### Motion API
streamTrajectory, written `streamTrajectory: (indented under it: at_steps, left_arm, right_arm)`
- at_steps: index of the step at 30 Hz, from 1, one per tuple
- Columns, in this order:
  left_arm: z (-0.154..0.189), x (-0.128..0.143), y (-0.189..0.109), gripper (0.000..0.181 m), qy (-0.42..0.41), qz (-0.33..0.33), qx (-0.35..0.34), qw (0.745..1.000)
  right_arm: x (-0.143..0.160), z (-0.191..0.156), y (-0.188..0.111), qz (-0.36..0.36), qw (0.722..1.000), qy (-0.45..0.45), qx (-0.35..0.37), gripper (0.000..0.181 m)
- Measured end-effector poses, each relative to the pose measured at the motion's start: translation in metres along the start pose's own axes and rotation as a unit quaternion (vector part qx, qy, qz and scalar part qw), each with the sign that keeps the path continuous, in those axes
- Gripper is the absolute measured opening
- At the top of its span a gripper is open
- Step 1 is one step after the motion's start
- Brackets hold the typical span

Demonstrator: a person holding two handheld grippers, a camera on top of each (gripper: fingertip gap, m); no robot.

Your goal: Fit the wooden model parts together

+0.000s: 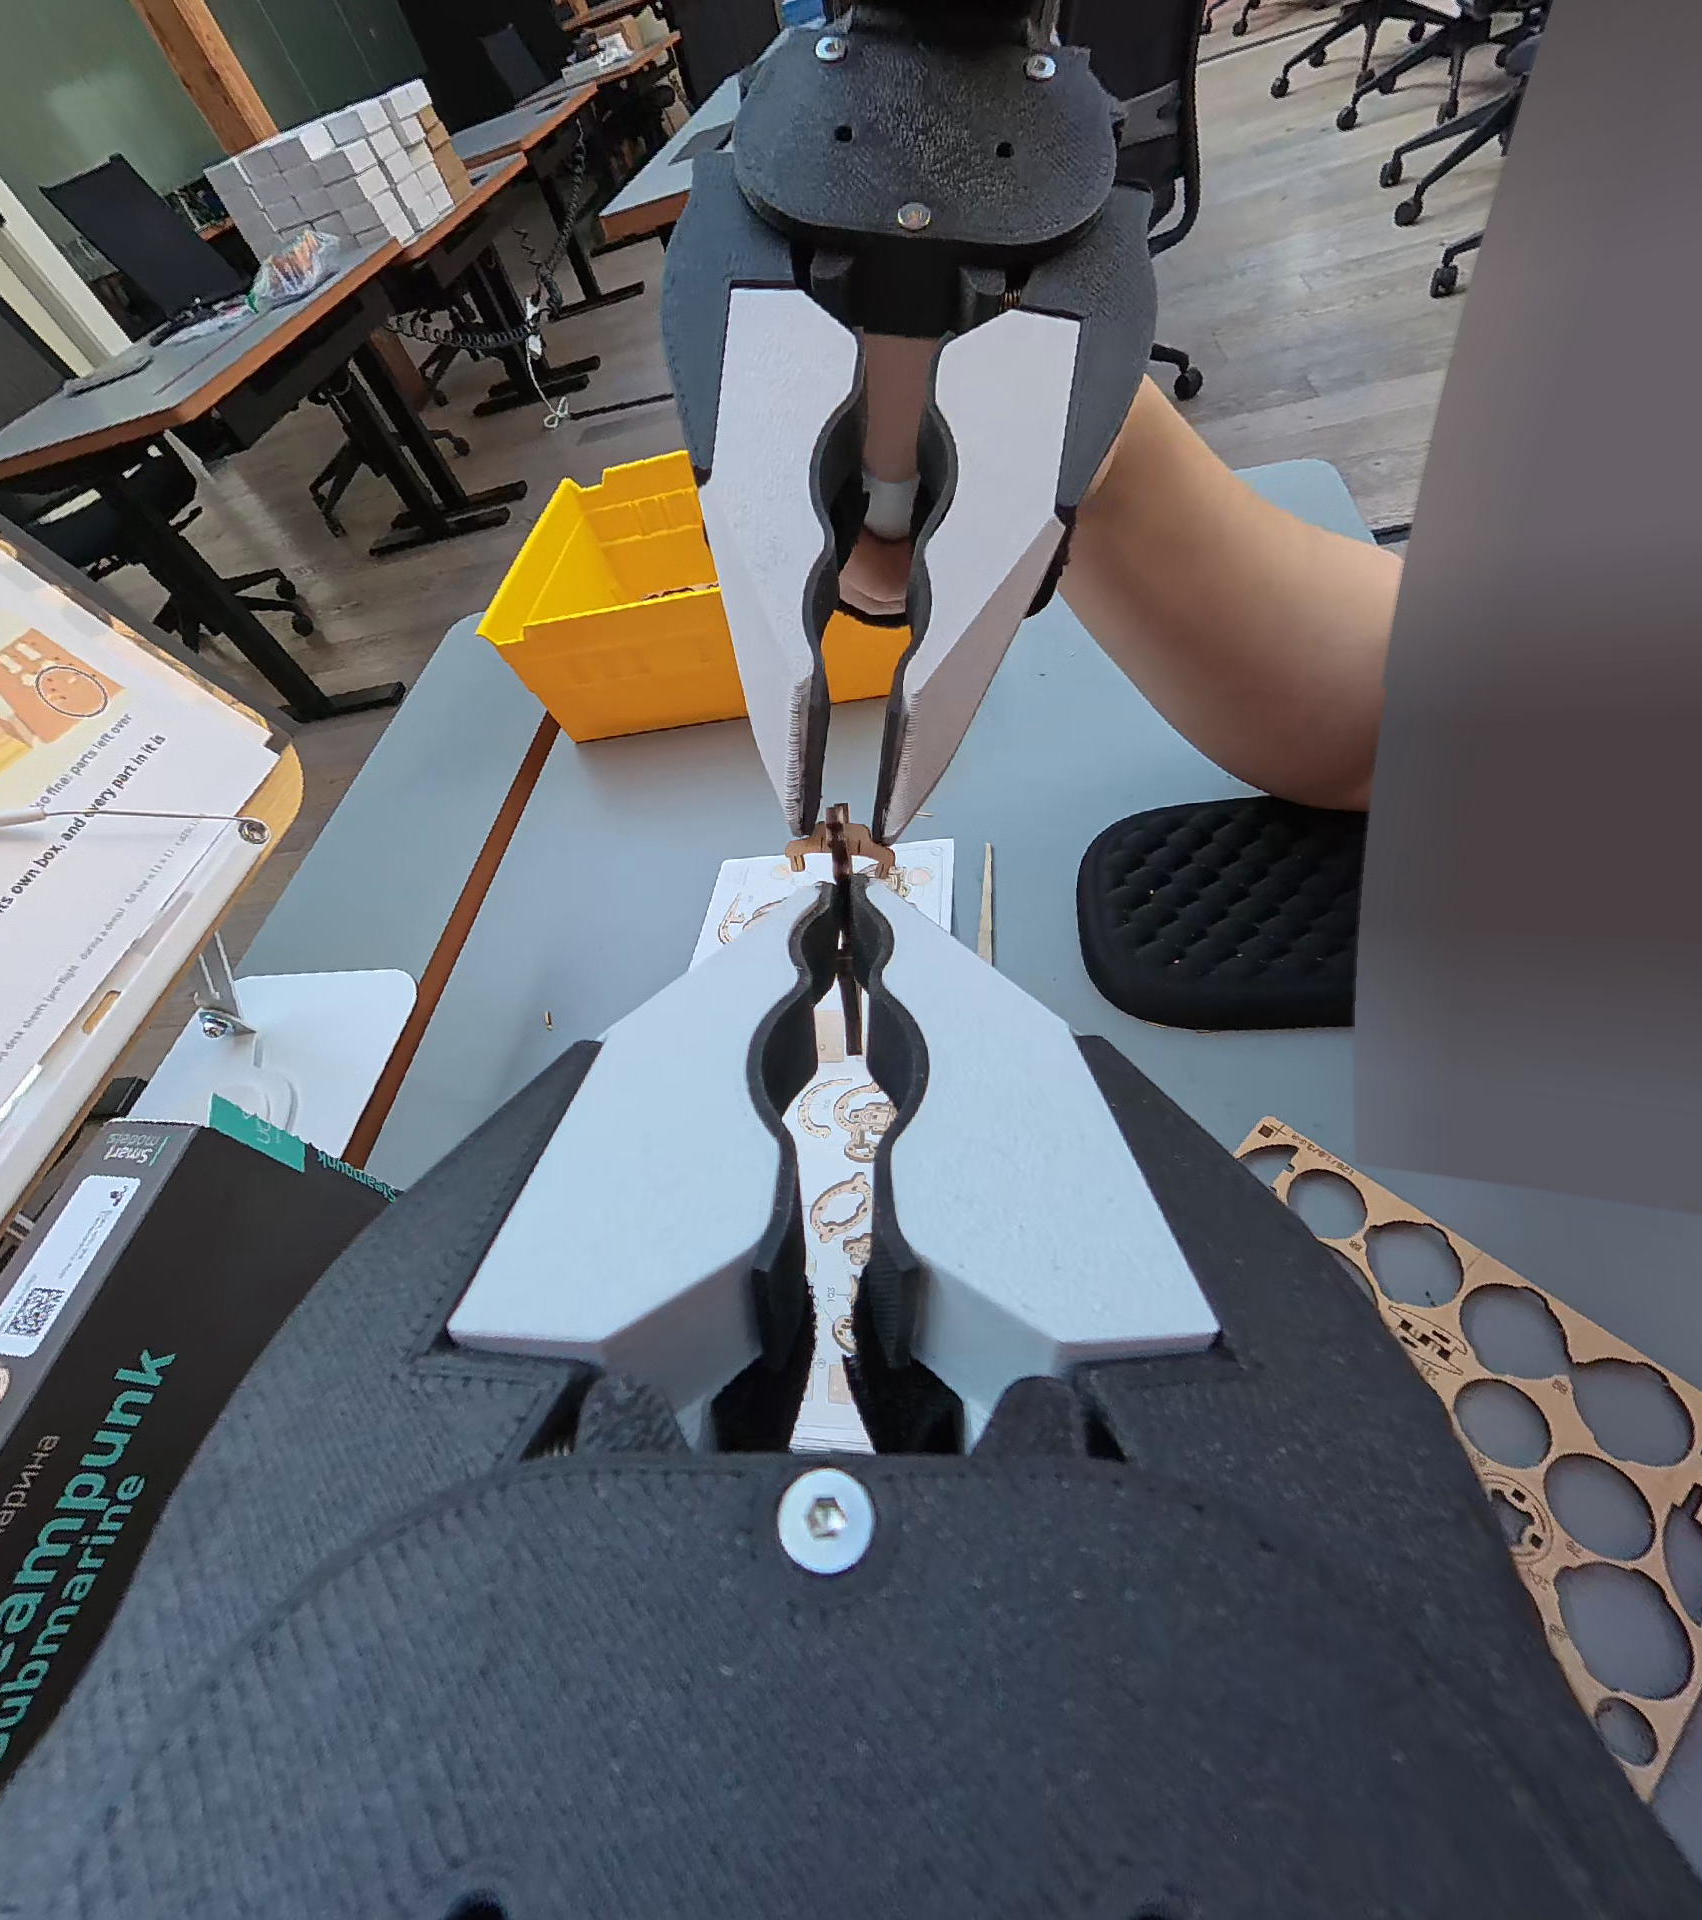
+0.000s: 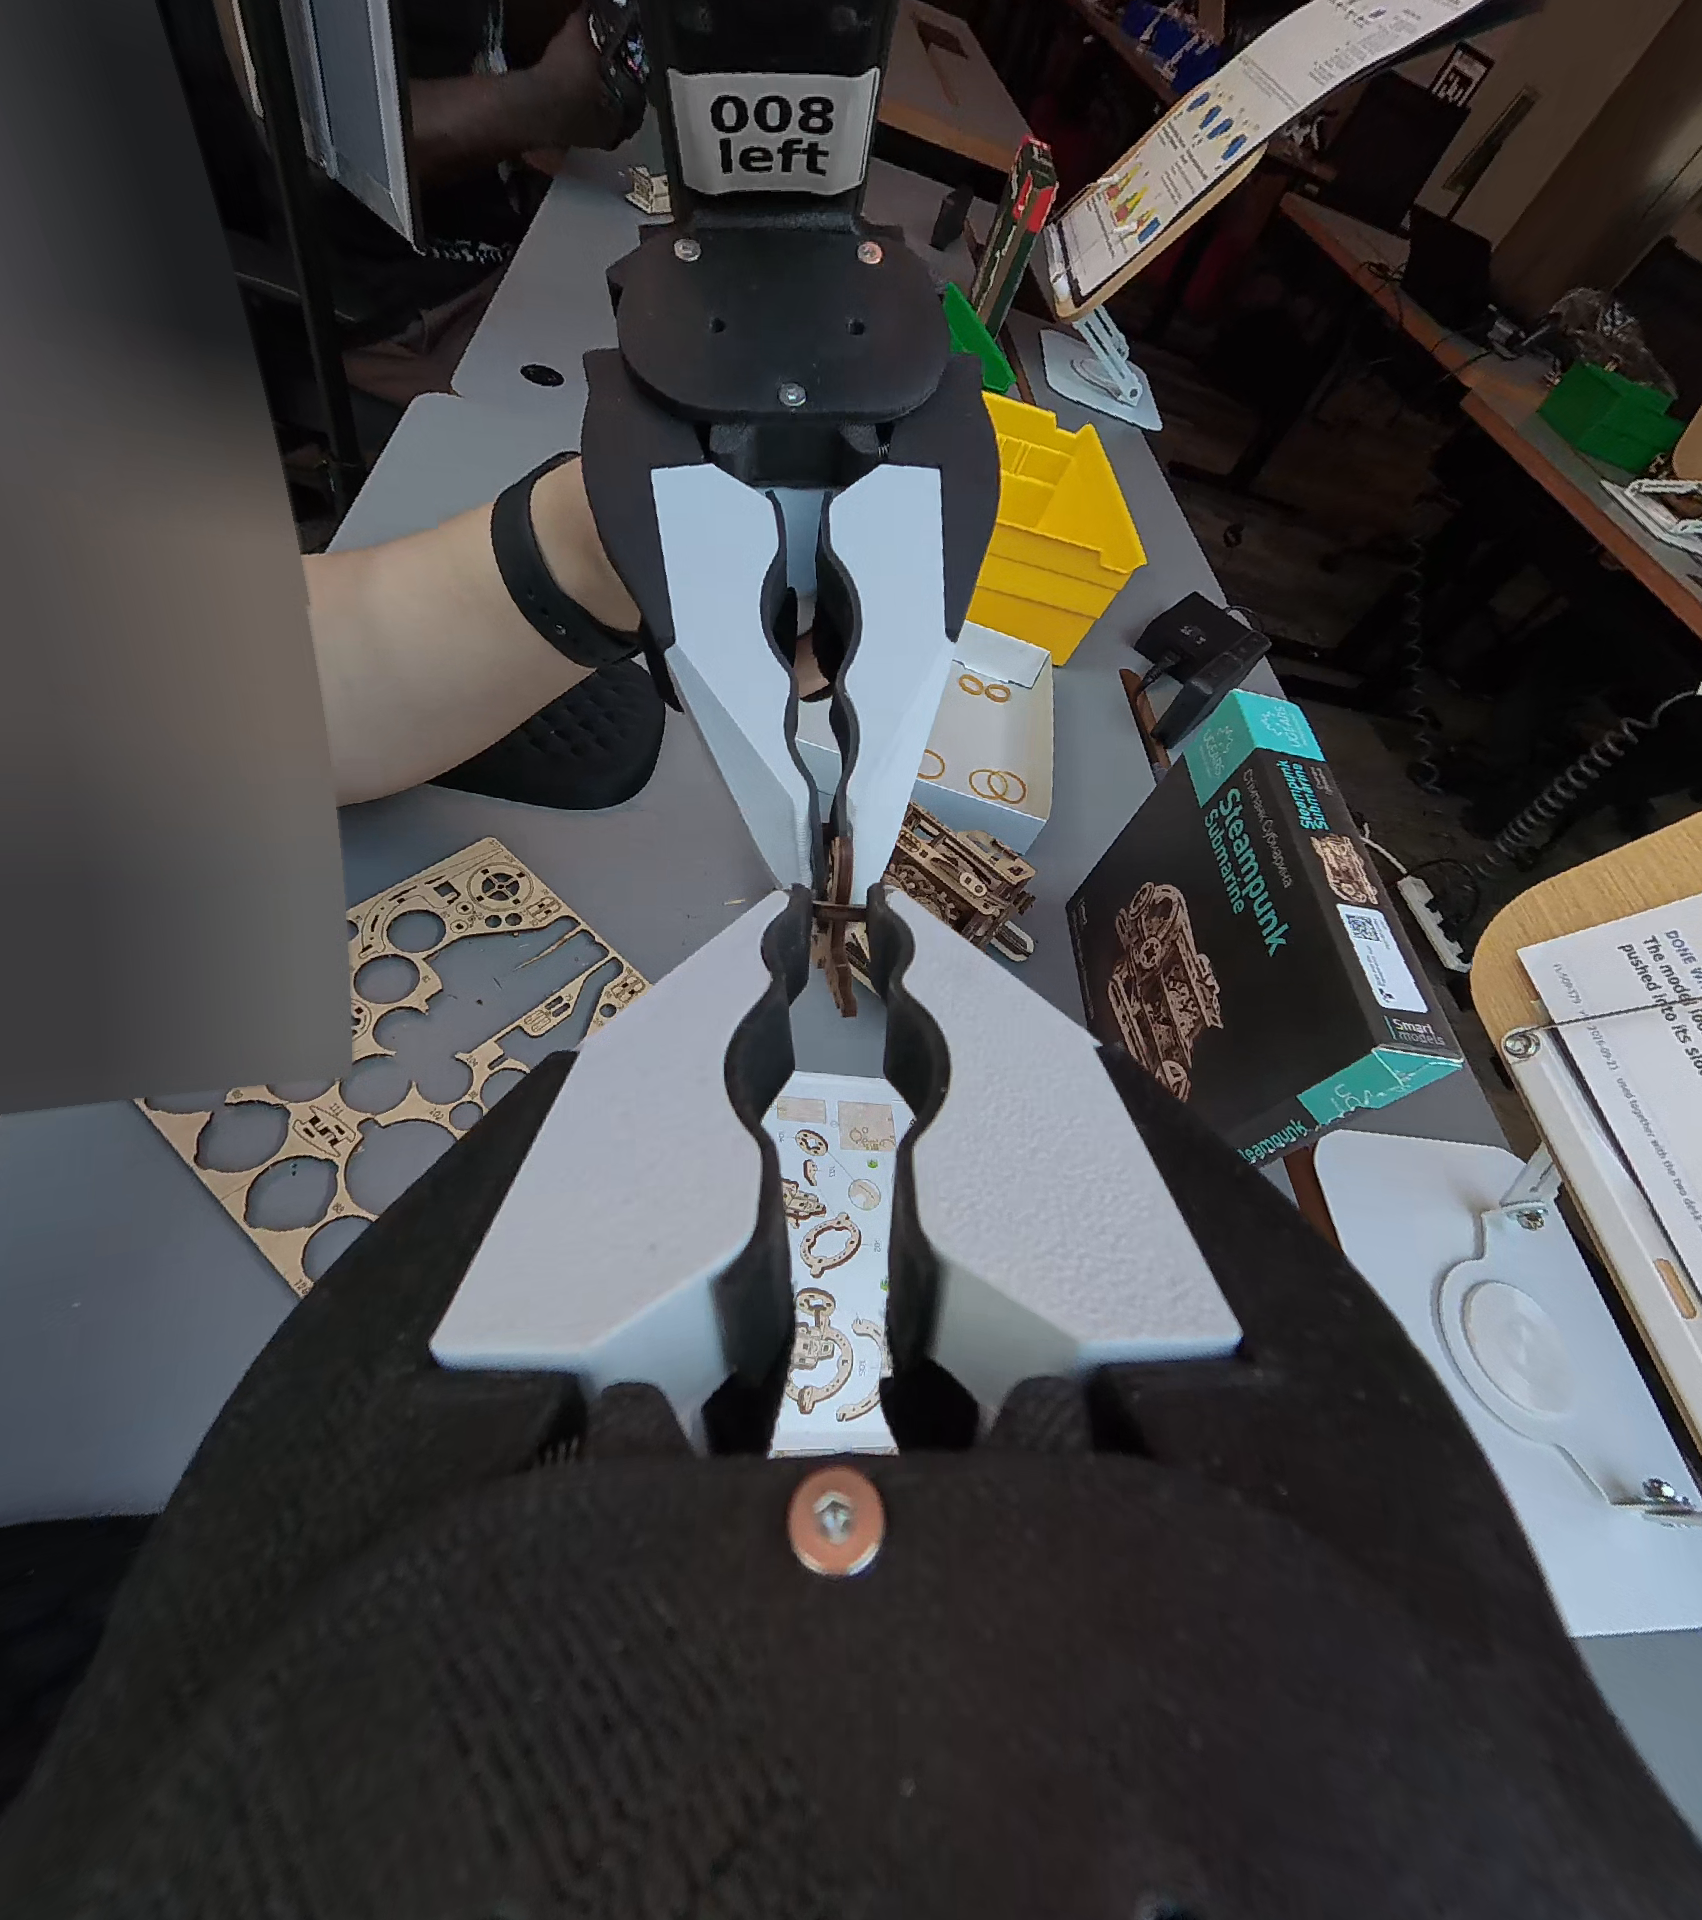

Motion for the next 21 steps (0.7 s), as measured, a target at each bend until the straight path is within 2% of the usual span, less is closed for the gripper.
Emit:
streamTrajectory:
  at_steps: [12, 21]
  left_arm:
    - [0.005, -0.019, -0.003, 0.000, 0.022, 0.103, 0.007, 0.994]
    - [0.009, -0.025, -0.005, 0.000, 0.039, 0.128, 0.008, 0.991]
  right_arm:
    - [-0.015, -0.003, -0.017, 0.074, 0.997, -0.015, -0.013, 0.008]
    - [-0.021, -0.006, -0.021, 0.094, 0.995, -0.008, -0.025, 0.008]
Point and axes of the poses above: each gripper's, where its closed fingertips meet, y out along the fingers, x out of its underside, z = x × y across the jaws, the point moved 5 cm from there along -y, back along the fingers, and after that the axes turned 2 degrees about -x, right-handed, at the moved point
